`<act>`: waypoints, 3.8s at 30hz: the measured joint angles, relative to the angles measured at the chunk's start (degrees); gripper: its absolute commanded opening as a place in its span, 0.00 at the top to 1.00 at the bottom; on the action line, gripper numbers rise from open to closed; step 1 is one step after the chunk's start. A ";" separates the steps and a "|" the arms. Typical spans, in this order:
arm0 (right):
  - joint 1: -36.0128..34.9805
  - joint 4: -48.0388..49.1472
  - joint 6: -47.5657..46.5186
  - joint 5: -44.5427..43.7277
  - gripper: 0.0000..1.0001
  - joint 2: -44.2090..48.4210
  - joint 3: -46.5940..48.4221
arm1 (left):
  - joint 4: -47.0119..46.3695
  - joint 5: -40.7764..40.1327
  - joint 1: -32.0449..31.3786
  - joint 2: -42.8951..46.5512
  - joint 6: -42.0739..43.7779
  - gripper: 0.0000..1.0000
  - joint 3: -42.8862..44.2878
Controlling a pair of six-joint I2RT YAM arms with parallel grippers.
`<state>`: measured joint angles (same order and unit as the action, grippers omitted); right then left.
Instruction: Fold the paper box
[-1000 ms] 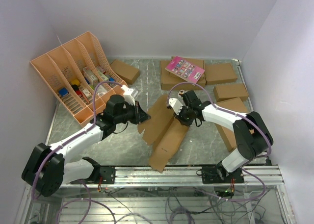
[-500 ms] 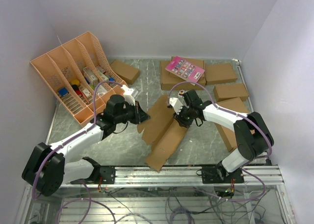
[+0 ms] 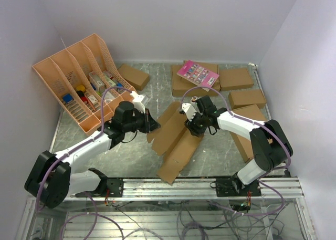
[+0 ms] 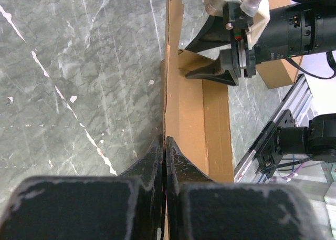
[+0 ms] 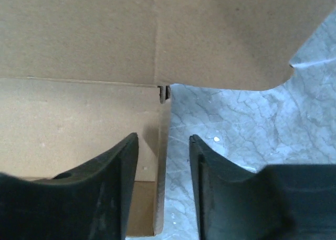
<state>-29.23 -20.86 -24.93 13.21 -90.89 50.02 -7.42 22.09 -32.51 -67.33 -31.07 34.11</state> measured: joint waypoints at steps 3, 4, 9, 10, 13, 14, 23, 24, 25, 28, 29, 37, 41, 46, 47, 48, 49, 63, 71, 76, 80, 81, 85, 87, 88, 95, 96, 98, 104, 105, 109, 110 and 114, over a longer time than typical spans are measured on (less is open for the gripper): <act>0.61 -0.15 0.11 2.27 0.52 0.02 0.02 | 0.13 -0.04 0.00 -0.68 0.70 0.93 0.28; 1.16 -0.26 0.22 3.13 0.53 0.02 0.09 | 0.28 -0.04 0.00 -0.90 0.87 0.93 0.48; 3.26 -0.42 0.50 4.68 0.61 0.02 0.42 | 0.87 0.00 0.00 -2.36 1.97 0.93 2.10; 3.30 -0.39 0.48 4.81 0.67 0.02 0.46 | 0.98 0.00 0.00 -2.60 2.16 0.93 2.32; 3.26 -0.46 0.50 4.96 0.73 0.00 0.50 | 1.31 0.02 0.00 -2.95 2.58 0.93 2.82; 3.23 -0.52 0.50 5.11 0.74 -0.02 0.50 | 1.33 0.07 0.00 -3.06 2.62 0.93 2.93; 2.91 -0.79 0.92 5.22 0.93 -1.92 1.44 | 1.22 2.60 0.00 -7.04 3.52 0.93 5.64; 2.91 -0.81 0.98 5.16 1.00 -2.05 1.46 | 1.25 2.80 0.00 -7.58 3.82 0.92 6.12; 2.91 -0.83 0.94 4.76 1.00 -2.19 1.53 | 1.53 2.86 0.00 -8.13 4.24 0.89 6.71; 3.26 -0.72 2.21 3.80 1.00 -2.29 1.70 | 3.15 2.78 0.00 -9.40 5.29 0.80 8.76; 3.30 -0.61 2.51 3.76 1.00 -2.29 1.70 | 3.54 2.62 0.00 -9.70 5.68 0.77 9.40; 7.02 -0.52 3.98 6.69 1.00 -1.66 1.73 | 4.22 -2.10 0.02 -9.90 6.64 0.67 14.21; 9.25 -0.17 4.79 7.21 1.00 -0.57 1.73 | 1.53 -5.16 0.17 -5.73 5.42 0.63 10.36; 9.64 0.02 5.53 6.75 1.00 -0.59 1.73 | -3.37 -8.28 0.28 4.74 3.26 0.52 0.13; 9.60 0.00 5.66 6.71 1.00 -0.68 1.73 | -5.09 -9.11 0.28 7.45 2.60 0.54 -2.73; 9.60 -0.02 5.73 6.73 1.00 -0.81 1.73 | -5.95 -9.70 0.28 9.40 2.08 0.57 -4.74; 9.62 -0.04 5.86 6.73 1.00 -0.90 1.73 | -6.75 -10.32 0.28 11.23 1.68 0.63 -6.75; 10.40 -0.11 6.78 8.22 1.00 -0.92 1.73 | -17.20 -12.76 -1.90 11.96 -6.34 0.89 -23.67; 11.06 -0.07 7.80 9.53 1.00 -0.92 1.73 | -33.42 -14.12 -10.78 -0.20 -6.21 0.90 -24.06; 11.39 -0.09 8.11 9.94 1.00 -0.94 1.73 | -42.23 -14.40 -16.04 -8.66 -5.73 0.90 -22.71; 11.65 -0.09 8.24 10.10 1.00 -1.01 1.73 | -48.13 -14.40 -18.73 -12.31 -4.94 0.89 -22.60; 11.67 -0.11 8.24 10.19 1.00 -1.05 1.73 | -49.35 -14.40 -19.21 -12.79 -4.68 0.88 -22.60; 11.67 -0.17 8.26 10.62 1.00 -1.18 1.73 | -52.72 -15.15 -20.65 -14.12 -3.30 0.80 -22.60; 11.67 -0.20 8.26 10.91 1.00 -1.18 1.73 | -54.21 -16.00 -21.11 -14.97 -2.25 0.78 -22.60; 11.69 -0.20 8.26 11.08 1.00 -1.18 1.73 | -54.75 -16.33 -21.24 -15.32 -1.73 0.77 -22.60; 12.31 -0.22 8.24 12.22 1.00 -1.20 1.73 | -61.51 -17.90 -21.73 -19.30 5.33 0.75 -23.10; 12.41 -0.20 8.17 12.37 1.00 -1.20 1.73 | -63.04 -17.97 -21.73 -20.15 6.64 0.75 -23.26; 12.63 -0.17 8.02 12.76 1.00 -1.20 1.75 | -66.01 -17.99 -21.73 -21.86 8.66 0.75 -23.58; 13.00 -0.39 7.15 14.38 1.00 -1.53 2.38 | -77.15 -17.62 -21.84 -29.03 12.24 0.75 -25.79; 13.00 -0.39 6.86 14.60 1.00 -1.73 2.45 | -77.53 -17.53 -21.86 -29.81 12.46 0.74 -25.94; 13.03 -0.66 5.97 15.28 1.00 -2.51 2.49 | -78.01 -16.94 -21.88 -30.91 13.18 0.74 -25.99; 13.07 -0.63 5.79 15.50 1.00 -2.69 2.49 | -78.01 -16.87 -21.88 -30.88 13.38 0.73 -25.99; 13.18 -0.68 5.33 16.06 1.00 -2.93 2.56 | -78.03 -16.57 -21.97 -30.75 14.69 0.72 -25.99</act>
<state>-16.05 -21.54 -19.59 29.28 -93.82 52.58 -85.45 5.52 -54.48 -98.08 -16.38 8.12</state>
